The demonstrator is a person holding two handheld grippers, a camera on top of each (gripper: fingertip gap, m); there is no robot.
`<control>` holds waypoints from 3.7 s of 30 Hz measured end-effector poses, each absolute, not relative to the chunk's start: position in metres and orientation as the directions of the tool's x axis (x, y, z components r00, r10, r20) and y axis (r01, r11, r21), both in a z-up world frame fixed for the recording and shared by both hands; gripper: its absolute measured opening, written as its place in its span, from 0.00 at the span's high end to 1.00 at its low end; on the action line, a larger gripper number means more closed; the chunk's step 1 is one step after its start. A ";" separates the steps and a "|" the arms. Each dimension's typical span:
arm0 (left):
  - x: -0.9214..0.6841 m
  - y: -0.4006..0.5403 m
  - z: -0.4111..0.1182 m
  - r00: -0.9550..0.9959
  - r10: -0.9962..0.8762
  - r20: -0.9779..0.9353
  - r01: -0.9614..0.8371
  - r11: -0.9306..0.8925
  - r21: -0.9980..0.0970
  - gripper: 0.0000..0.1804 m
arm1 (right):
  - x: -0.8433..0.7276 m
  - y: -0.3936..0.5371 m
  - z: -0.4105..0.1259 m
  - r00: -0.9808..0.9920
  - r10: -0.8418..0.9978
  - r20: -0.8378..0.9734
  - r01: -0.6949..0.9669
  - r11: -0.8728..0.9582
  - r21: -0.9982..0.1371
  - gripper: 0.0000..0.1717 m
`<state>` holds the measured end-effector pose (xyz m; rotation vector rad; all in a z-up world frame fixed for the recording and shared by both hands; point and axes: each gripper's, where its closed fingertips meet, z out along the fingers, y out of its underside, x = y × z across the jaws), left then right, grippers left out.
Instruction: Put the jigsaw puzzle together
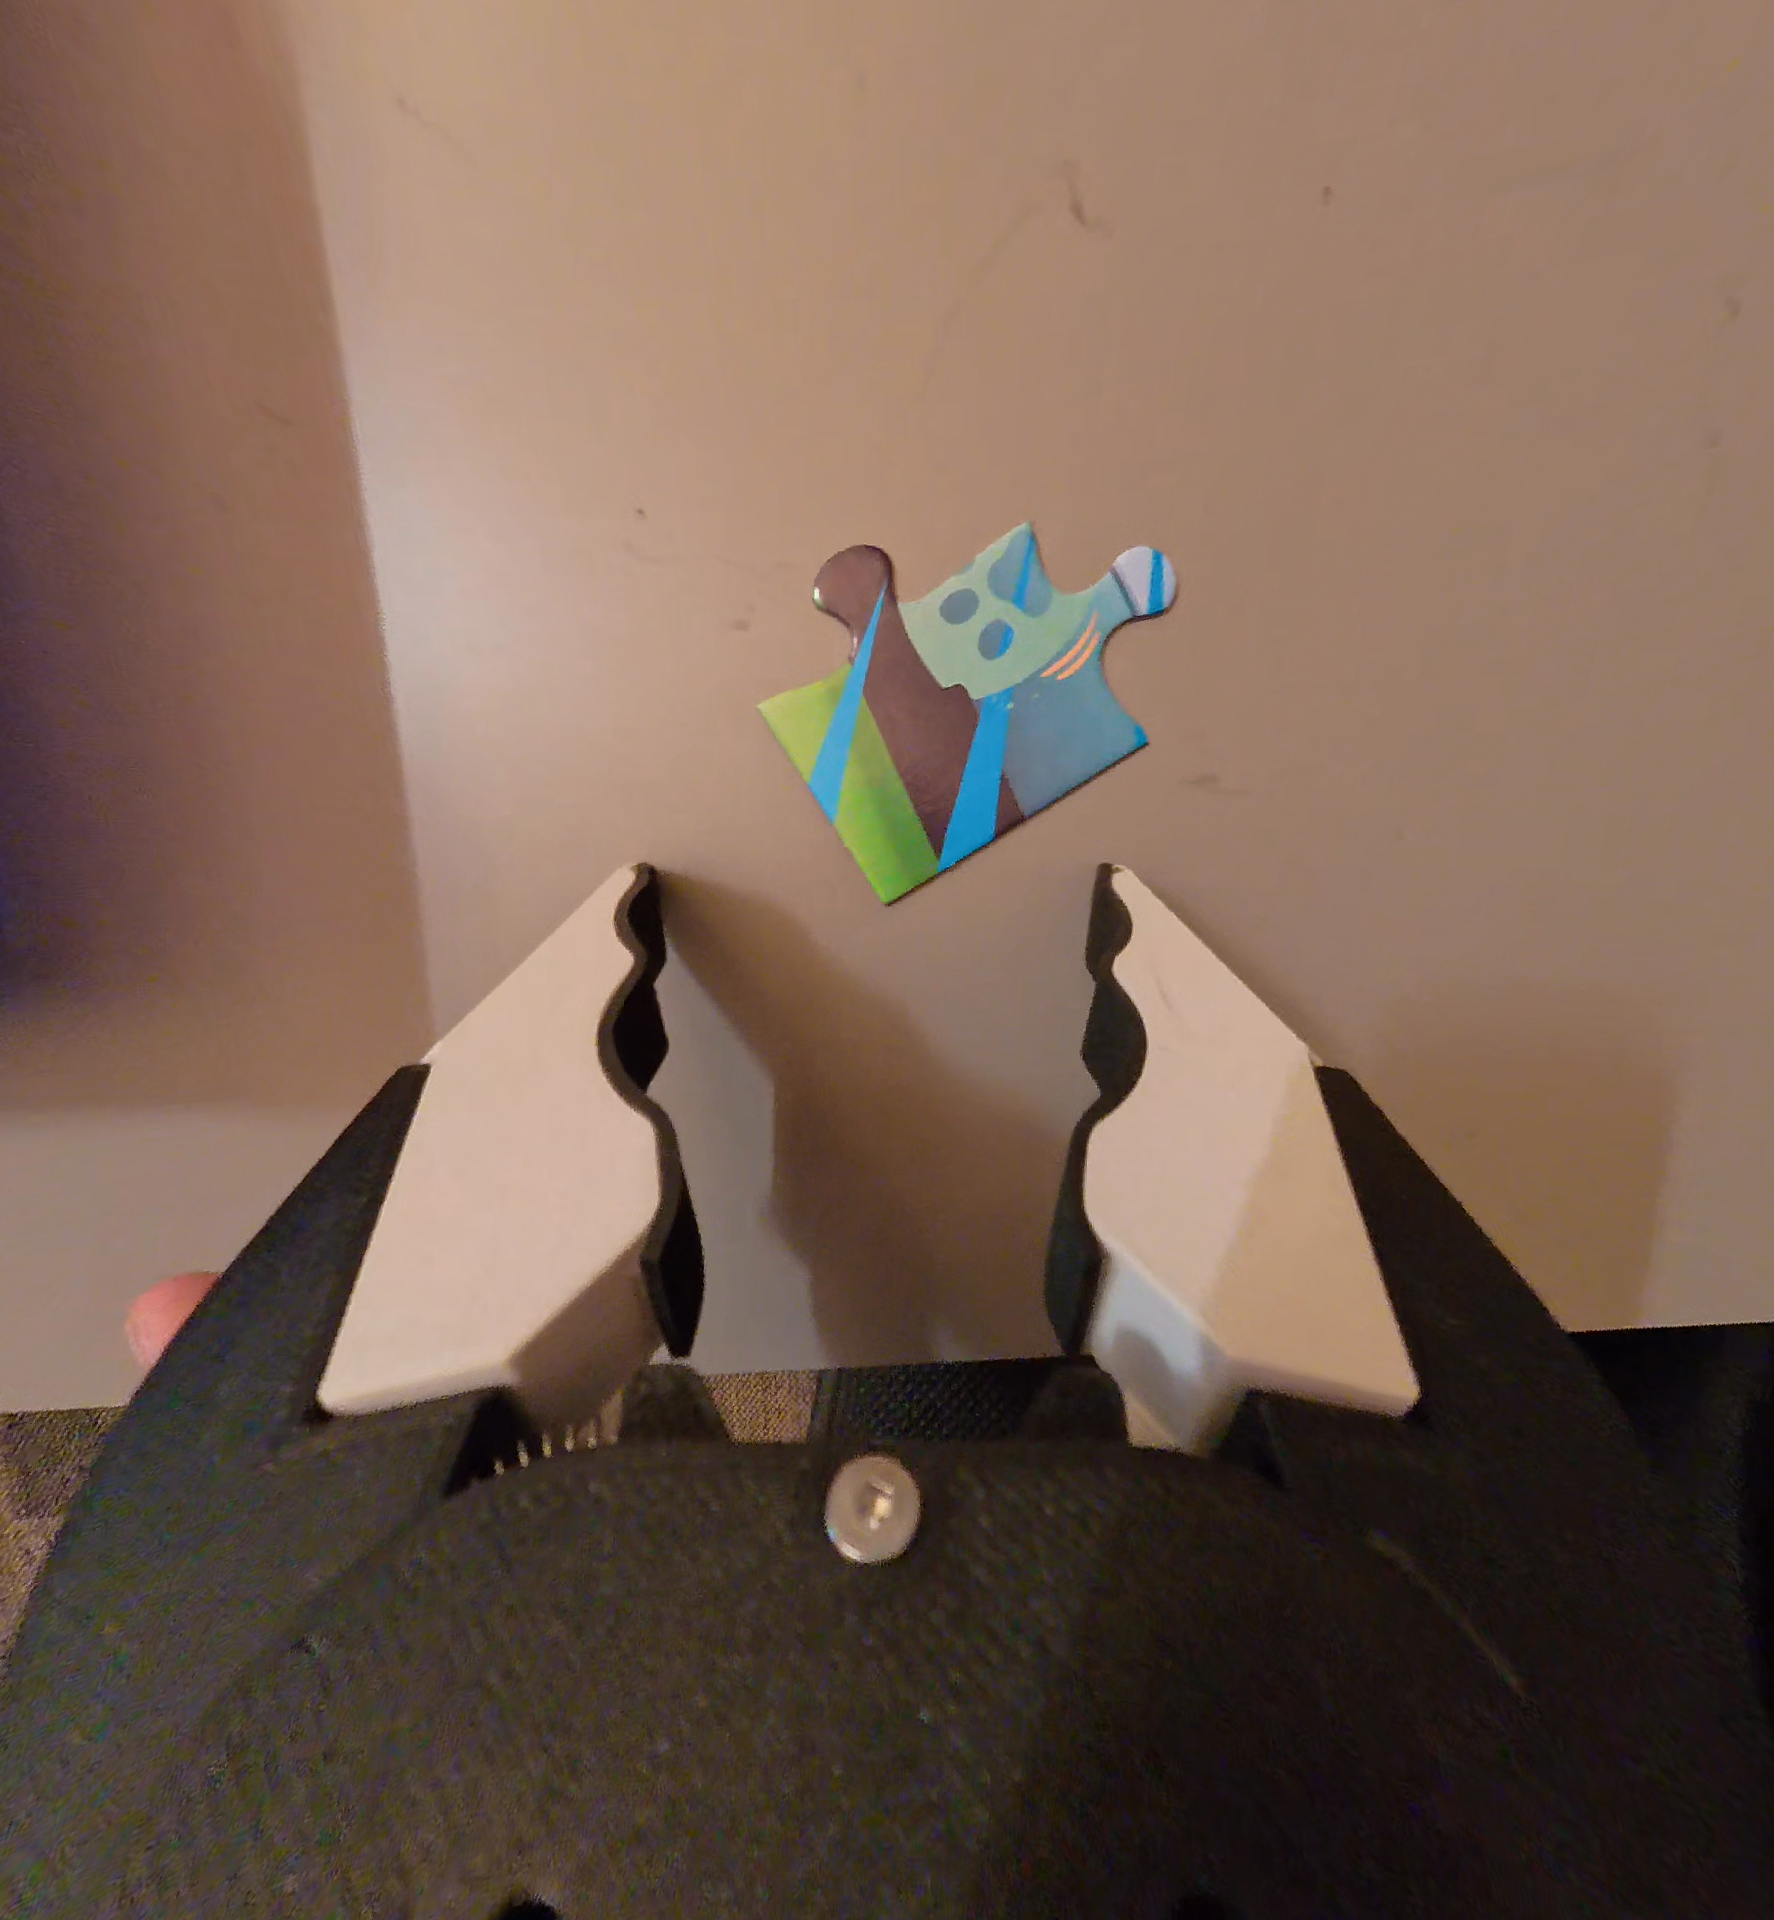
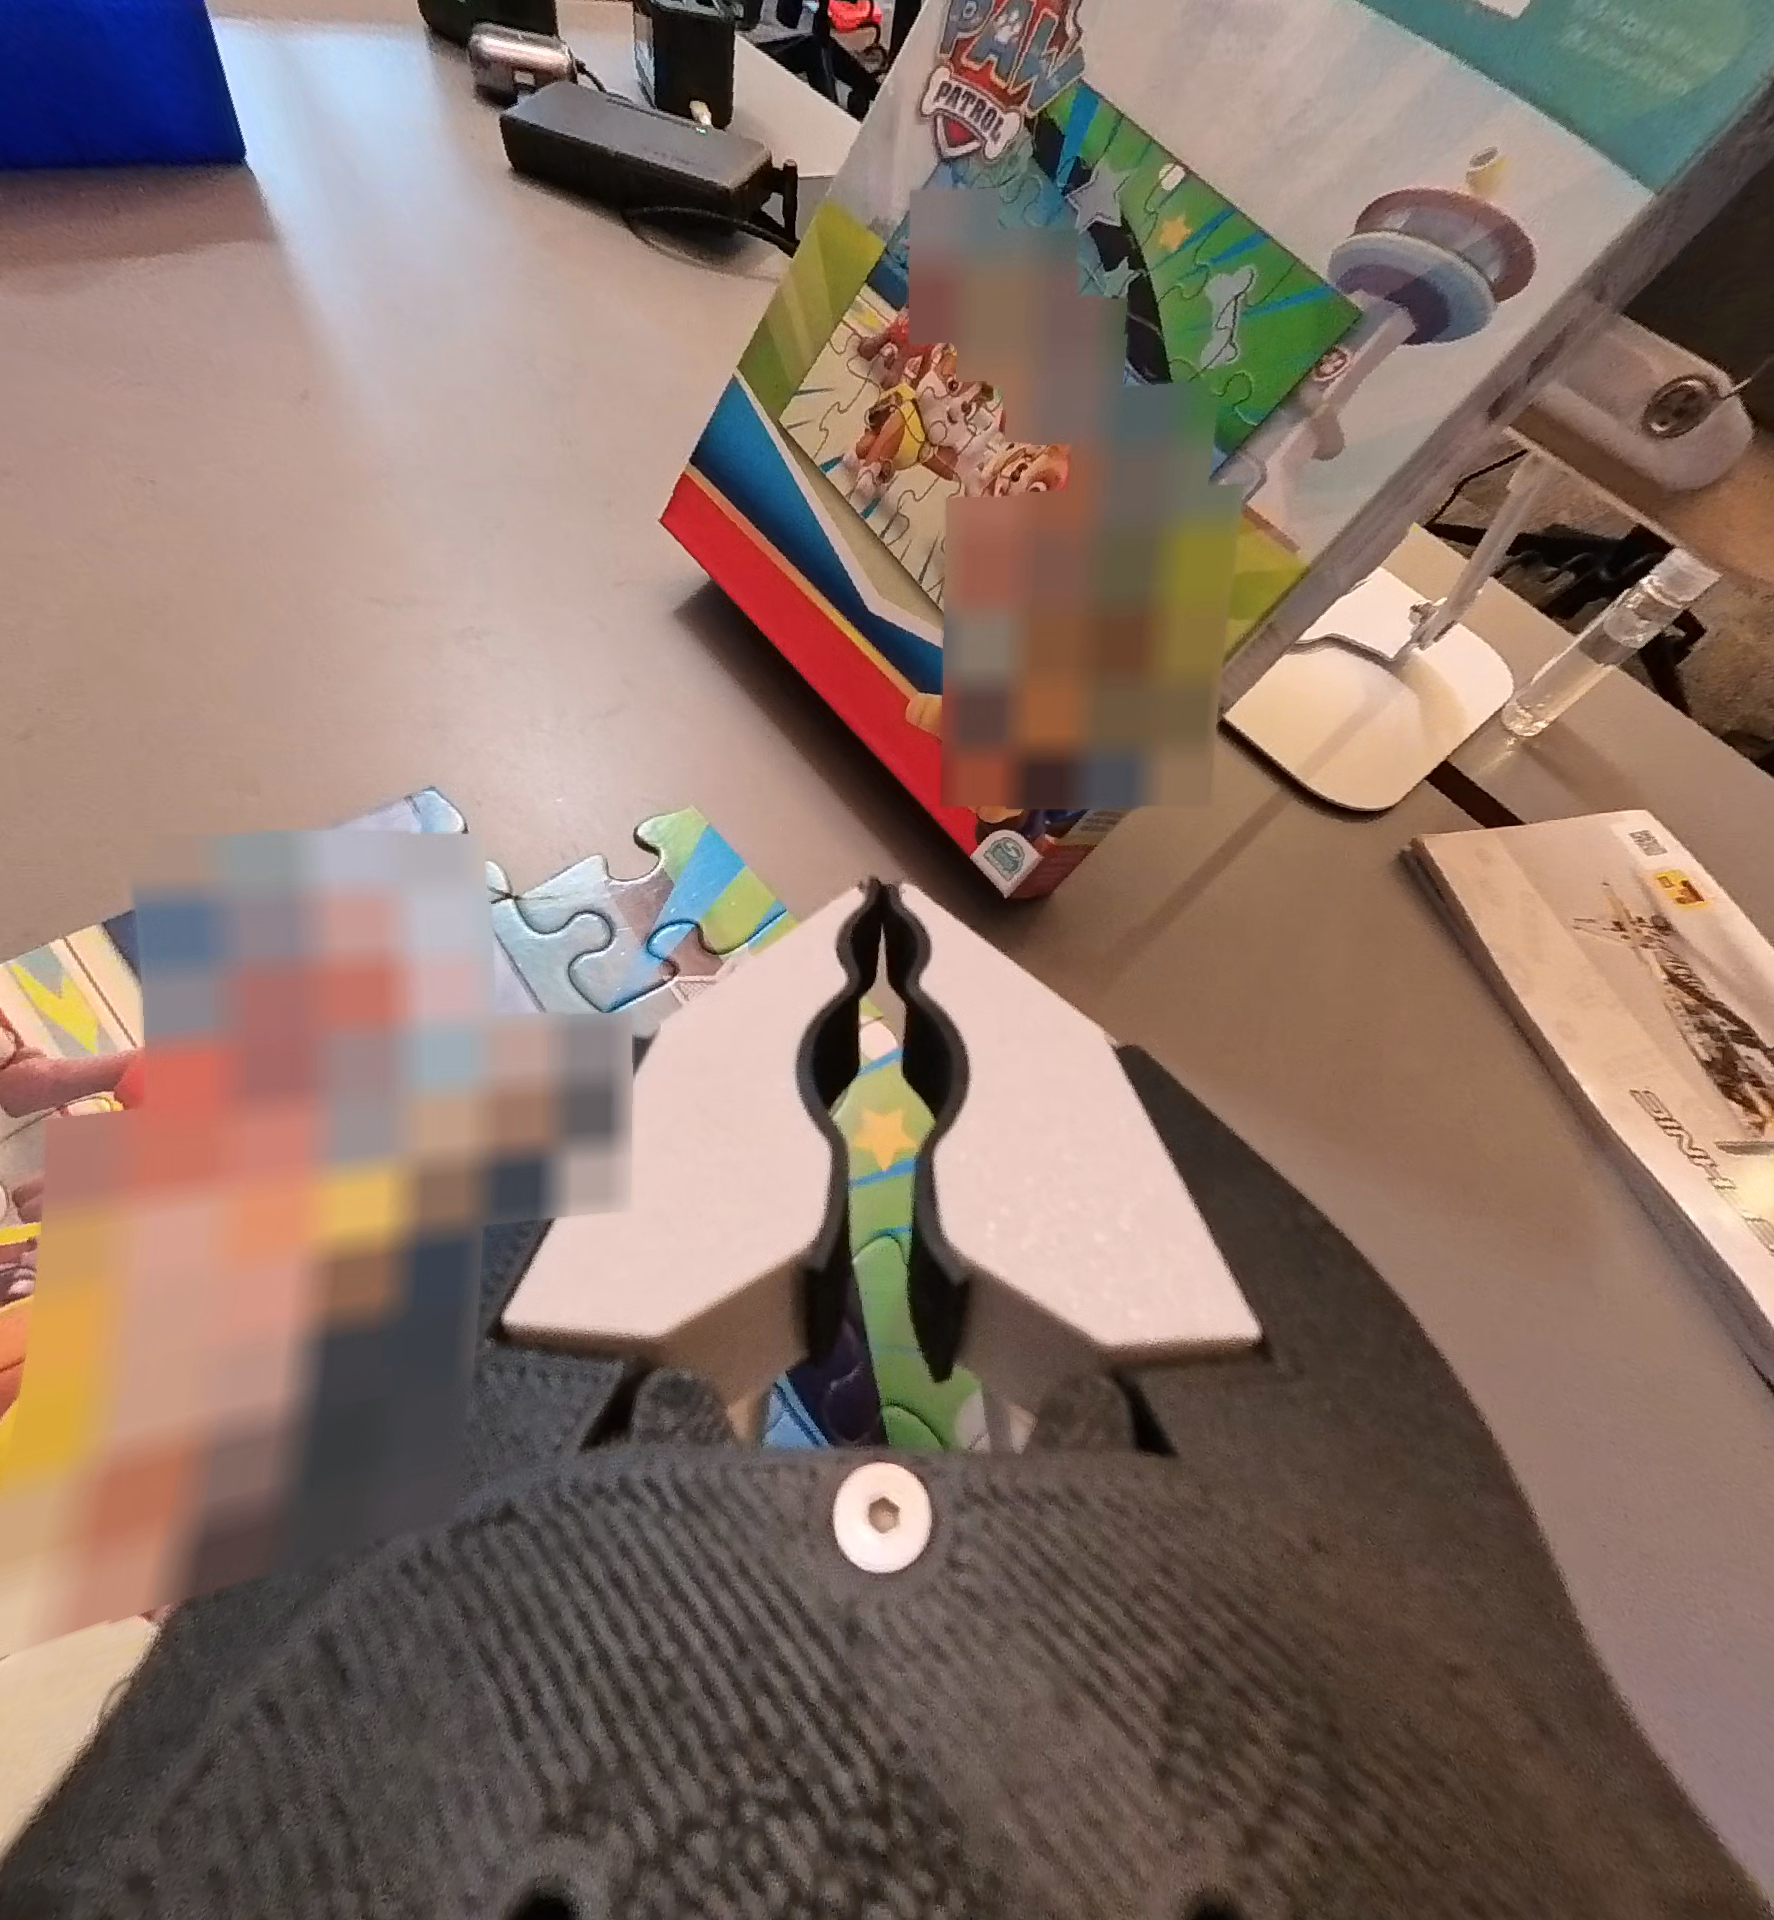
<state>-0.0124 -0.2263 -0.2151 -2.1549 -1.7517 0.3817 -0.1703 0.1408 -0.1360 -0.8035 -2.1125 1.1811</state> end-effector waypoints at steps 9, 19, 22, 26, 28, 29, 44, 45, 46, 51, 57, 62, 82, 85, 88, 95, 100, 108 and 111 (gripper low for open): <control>-0.028 -0.243 -0.211 0.232 0.970 -0.068 0.872 -0.239 -0.427 0.78 | -0.171 0.141 -0.137 -0.647 0.735 0.203 0.220 0.434 -0.874 1.00; -0.104 -0.209 -0.209 0.429 0.889 -0.158 0.745 -0.447 -0.495 0.85 | -0.171 0.143 -0.138 -0.643 0.736 0.210 0.218 0.439 -0.872 1.00; -0.111 -0.184 -0.205 0.502 0.865 -0.008 0.731 -0.429 -0.531 0.79 | -0.172 0.145 -0.137 -0.639 0.739 0.213 0.216 0.438 -0.872 1.00; -0.111 -0.167 -0.187 0.578 0.799 0.168 0.708 -0.388 -0.591 0.69 | -0.172 0.145 -0.138 -0.641 0.739 0.209 0.219 0.437 -0.873 1.00; -0.107 -0.155 -0.179 0.612 0.746 0.262 0.706 -0.365 -0.607 0.64 | -0.172 0.143 -0.139 -0.645 0.735 0.212 0.218 0.443 -0.870 1.00; -0.105 -0.153 -0.180 0.627 0.732 0.265 0.698 -0.377 -0.609 0.63 | -0.171 0.143 -0.140 -0.646 0.732 0.217 0.217 0.449 -0.867 1.00; -0.110 -0.162 -0.213 0.679 0.734 0.016 0.625 -0.566 -0.538 0.69 | -0.173 0.142 -0.149 -0.649 0.723 0.237 0.224 0.479 -0.849 1.00; -0.109 -0.161 -0.213 0.681 0.733 0.009 0.623 -0.572 -0.533 0.69 | -0.173 0.142 -0.149 -0.650 0.722 0.239 0.223 0.481 -0.848 1.00; -0.107 -0.160 -0.213 0.685 0.729 0.007 0.621 -0.579 -0.529 0.69 | -0.173 0.142 -0.149 -0.650 0.721 0.241 0.222 0.483 -0.847 1.00; -0.102 -0.153 -0.212 0.709 0.705 0.008 0.602 -0.600 -0.526 0.70 | -0.173 0.142 -0.149 -0.647 0.720 0.250 0.218 0.490 -0.844 1.00; -0.103 -0.134 -0.198 0.737 0.676 0.016 0.560 -0.597 -0.574 0.70 | -0.173 0.143 -0.148 -0.645 0.721 0.252 0.215 0.488 -0.846 1.00; -0.113 -0.101 -0.177 0.802 0.597 0.010 0.473 -0.625 -0.622 0.70 | -0.173 0.143 -0.148 -0.644 0.719 0.261 0.212 0.496 -0.842 1.00; -0.160 0.036 -0.201 0.997 -0.079 0.020 -0.055 -0.833 -0.550 0.70 | -0.173 0.148 -0.147 -0.634 0.716 0.294 0.210 0.525 -0.825 1.00; -0.160 0.035 -0.204 0.994 -0.110 0.026 -0.081 -0.849 -0.522 0.70 | -0.172 0.146 -0.145 -0.635 0.707 0.311 0.196 0.537 -0.820 1.00; -0.161 0.037 -0.205 0.992 -0.121 0.018 -0.094 -0.850 -0.518 0.70 | -0.171 0.145 -0.148 -0.639 0.700 0.319 0.197 0.550 -0.812 1.00; -0.163 0.037 -0.208 0.991 -0.132 0.013 -0.107 -0.854 -0.509 0.70 | -0.172 0.145 -0.153 -0.644 0.699 0.312 0.209 0.552 -0.807 1.00; -0.165 0.035 -0.207 0.992 -0.125 0.006 -0.105 -0.857 -0.505 0.70 | -0.172 0.145 -0.154 -0.645 0.699 0.308 0.212 0.551 -0.807 1.00; -0.164 0.034 -0.208 0.993 -0.113 0.023 -0.086 -0.859 -0.505 0.70 | -0.172 0.145 -0.154 -0.646 0.699 0.306 0.214 0.550 -0.807 1.00; -0.165 0.032 -0.209 0.994 -0.111 0.019 -0.087 -0.864 -0.496 0.70 | -0.173 0.145 -0.154 -0.646 0.700 0.306 0.213 0.550 -0.808 1.00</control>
